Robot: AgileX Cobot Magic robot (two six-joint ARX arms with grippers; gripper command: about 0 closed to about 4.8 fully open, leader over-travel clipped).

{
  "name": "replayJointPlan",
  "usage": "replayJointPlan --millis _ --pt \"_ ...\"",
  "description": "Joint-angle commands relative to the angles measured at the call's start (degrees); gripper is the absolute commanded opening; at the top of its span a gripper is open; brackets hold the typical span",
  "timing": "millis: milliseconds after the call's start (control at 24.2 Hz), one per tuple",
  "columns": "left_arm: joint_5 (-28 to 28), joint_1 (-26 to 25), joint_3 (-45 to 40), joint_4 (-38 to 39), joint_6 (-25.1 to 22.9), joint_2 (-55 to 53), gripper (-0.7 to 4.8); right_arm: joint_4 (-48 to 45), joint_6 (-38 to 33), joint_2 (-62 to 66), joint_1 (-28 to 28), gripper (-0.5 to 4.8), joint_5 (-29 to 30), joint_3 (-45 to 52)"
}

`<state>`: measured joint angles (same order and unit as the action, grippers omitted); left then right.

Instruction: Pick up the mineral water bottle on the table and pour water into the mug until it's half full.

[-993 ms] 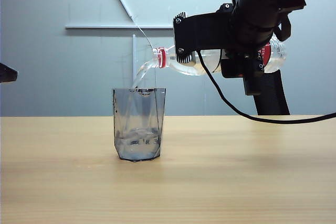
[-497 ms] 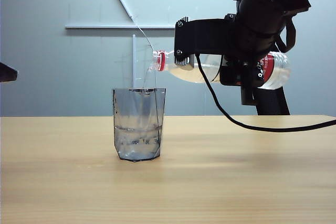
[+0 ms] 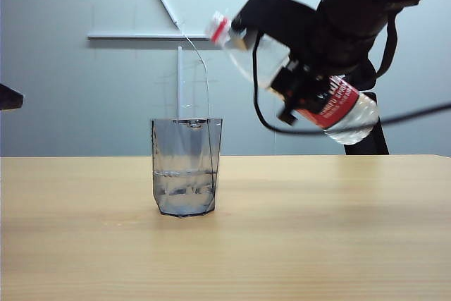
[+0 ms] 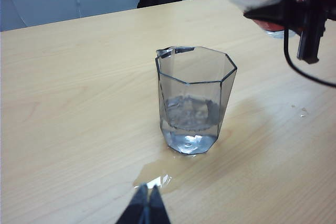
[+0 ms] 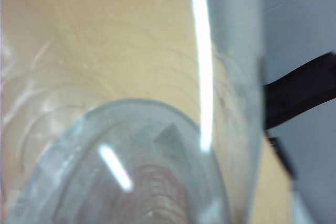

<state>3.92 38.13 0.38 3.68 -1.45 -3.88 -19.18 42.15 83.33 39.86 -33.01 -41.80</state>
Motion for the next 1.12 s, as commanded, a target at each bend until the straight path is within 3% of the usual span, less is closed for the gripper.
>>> replayJointPlan --millis 41,290,497,662,1035,1117 --pt "-0.1 0.0 0.1 -0.7 0.2 0.1 -0.02 -1.4 -11.5 -0.5 0.0 2.06 1.1 -0.4" --pt "-0.1 0.0 0.1 -0.7 0.2 0.1 -0.02 -1.4 -34.3 -0.4 -0.9 2.06 8.7 1.4" --pt "-0.1 0.0 0.1 -0.7 0.2 0.1 -0.02 -16.9 -47.5 -0.4 -4.6 2.06 16.0 10.1" --pt "-0.1 0.0 0.1 -0.7 0.2 0.1 -0.02 -32.2 -50.1 -0.3 -5.8 2.06 16.3 17.6" --pt "-0.1 0.0 0.1 -0.7 0.2 0.1 -0.02 -34.0 -50.9 0.4 -5.8 2.08 19.3 20.9" --pt "-0.1 0.0 0.1 -0.7 0.2 0.1 -0.02 -34.8 -51.1 0.4 -5.8 2.35 19.2 21.2"
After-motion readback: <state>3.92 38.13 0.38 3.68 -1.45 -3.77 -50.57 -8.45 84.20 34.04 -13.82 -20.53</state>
